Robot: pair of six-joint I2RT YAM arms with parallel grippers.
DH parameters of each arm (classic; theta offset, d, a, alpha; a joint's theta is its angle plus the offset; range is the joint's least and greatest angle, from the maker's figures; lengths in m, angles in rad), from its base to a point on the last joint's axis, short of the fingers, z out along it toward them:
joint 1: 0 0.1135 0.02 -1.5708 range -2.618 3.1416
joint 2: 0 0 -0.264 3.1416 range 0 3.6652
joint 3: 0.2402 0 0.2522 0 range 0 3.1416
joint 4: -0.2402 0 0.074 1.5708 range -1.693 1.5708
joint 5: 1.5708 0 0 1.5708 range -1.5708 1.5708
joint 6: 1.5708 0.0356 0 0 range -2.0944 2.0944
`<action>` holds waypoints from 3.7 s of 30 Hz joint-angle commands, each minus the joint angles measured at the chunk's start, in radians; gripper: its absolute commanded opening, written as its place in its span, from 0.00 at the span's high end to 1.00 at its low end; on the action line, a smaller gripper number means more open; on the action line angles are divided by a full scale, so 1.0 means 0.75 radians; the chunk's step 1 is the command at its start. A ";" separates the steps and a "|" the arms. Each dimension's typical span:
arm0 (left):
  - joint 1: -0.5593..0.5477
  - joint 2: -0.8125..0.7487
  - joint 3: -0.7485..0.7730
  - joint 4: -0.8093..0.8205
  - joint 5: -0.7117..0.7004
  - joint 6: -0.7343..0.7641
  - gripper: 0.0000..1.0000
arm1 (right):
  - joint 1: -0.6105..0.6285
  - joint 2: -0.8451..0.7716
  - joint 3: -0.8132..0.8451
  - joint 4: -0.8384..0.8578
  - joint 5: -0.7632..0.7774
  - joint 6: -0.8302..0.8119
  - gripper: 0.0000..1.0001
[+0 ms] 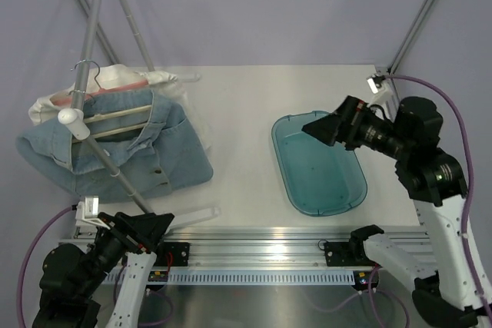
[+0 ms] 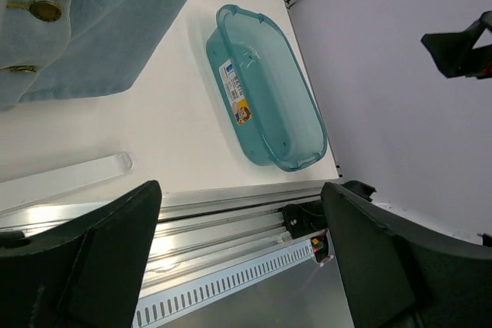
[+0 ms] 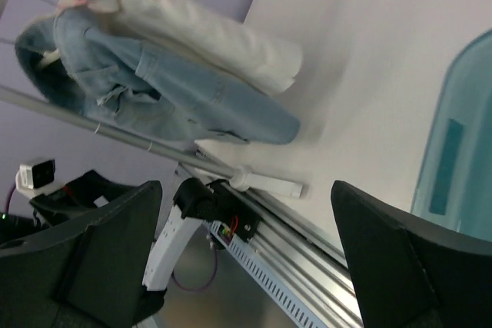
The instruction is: Remove the skirt from the hanger
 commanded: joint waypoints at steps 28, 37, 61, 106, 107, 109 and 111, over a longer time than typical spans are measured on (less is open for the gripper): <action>0.007 0.040 -0.121 -0.006 0.164 0.007 0.11 | 0.907 0.949 0.653 0.679 0.070 -0.713 0.03; 0.009 -0.017 -0.174 0.005 0.231 -0.019 0.11 | 0.923 1.121 0.763 0.753 -0.131 -0.930 0.12; 0.007 -0.023 -0.219 -0.006 0.288 0.056 0.10 | 1.019 1.446 1.195 0.499 -0.208 -1.079 0.45; 0.009 -0.060 -0.219 -0.020 0.315 0.087 0.10 | 1.070 1.387 1.125 0.916 -0.335 -0.832 1.00; 0.009 -0.058 -0.225 -0.016 0.315 0.087 0.10 | 1.070 1.385 1.140 0.910 -0.339 -0.832 1.00; 0.009 -0.060 -0.231 -0.008 0.319 0.085 0.10 | 1.068 1.366 1.134 0.920 -0.333 -0.832 1.00; 0.009 -0.056 -0.237 0.007 0.327 0.079 0.11 | 1.060 1.340 1.107 0.977 -0.337 -0.771 1.00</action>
